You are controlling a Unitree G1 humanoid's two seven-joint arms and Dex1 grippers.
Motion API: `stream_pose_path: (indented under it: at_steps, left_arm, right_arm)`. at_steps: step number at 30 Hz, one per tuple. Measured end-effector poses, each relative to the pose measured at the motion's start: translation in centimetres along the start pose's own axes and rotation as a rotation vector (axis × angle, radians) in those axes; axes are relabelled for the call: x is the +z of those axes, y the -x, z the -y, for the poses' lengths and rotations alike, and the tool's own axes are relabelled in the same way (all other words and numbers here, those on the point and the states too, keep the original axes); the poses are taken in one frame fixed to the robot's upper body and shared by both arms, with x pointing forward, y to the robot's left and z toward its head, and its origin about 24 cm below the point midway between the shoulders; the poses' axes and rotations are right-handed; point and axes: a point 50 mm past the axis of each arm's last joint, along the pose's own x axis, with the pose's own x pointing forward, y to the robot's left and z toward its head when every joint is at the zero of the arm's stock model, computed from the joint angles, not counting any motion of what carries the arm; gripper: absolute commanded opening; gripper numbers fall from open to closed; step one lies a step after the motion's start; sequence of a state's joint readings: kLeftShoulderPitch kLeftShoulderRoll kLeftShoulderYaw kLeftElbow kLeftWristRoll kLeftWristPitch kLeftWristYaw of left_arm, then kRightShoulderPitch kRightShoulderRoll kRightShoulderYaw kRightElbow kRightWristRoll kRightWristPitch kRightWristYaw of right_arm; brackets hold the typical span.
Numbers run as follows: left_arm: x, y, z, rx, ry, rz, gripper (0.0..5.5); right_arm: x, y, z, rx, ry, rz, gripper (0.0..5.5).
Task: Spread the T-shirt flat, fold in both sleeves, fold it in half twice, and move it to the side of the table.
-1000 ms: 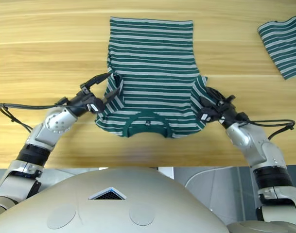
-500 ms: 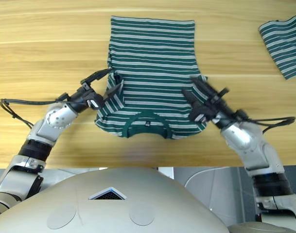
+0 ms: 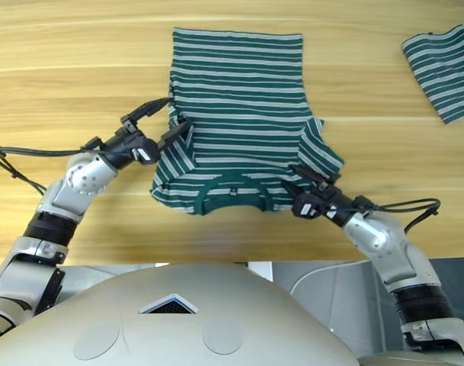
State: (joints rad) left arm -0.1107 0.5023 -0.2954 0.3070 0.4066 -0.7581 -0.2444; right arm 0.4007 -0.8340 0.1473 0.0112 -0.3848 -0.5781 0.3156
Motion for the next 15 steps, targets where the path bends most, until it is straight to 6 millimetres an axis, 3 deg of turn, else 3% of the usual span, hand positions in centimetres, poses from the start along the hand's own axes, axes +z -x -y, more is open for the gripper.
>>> stream_pose_path:
  at_steps: [5,10,15]
  left_arm:
    - [-0.2,0.0,-0.1,-0.002,-0.003,-0.005,2.74]
    - [-1.2,-0.2,-1.4,-0.006,-0.038,-0.033,2.74]
    - [-1.9,-0.6,-2.1,-0.004,-0.067,-0.046,2.74]
  right_arm:
    - [0.8,0.0,0.2,0.031,0.052,-0.018,2.14]
    - [3.3,0.5,-0.5,0.118,0.035,0.073,2.14]
    - [3.3,0.6,0.2,0.125,0.058,0.071,2.14]
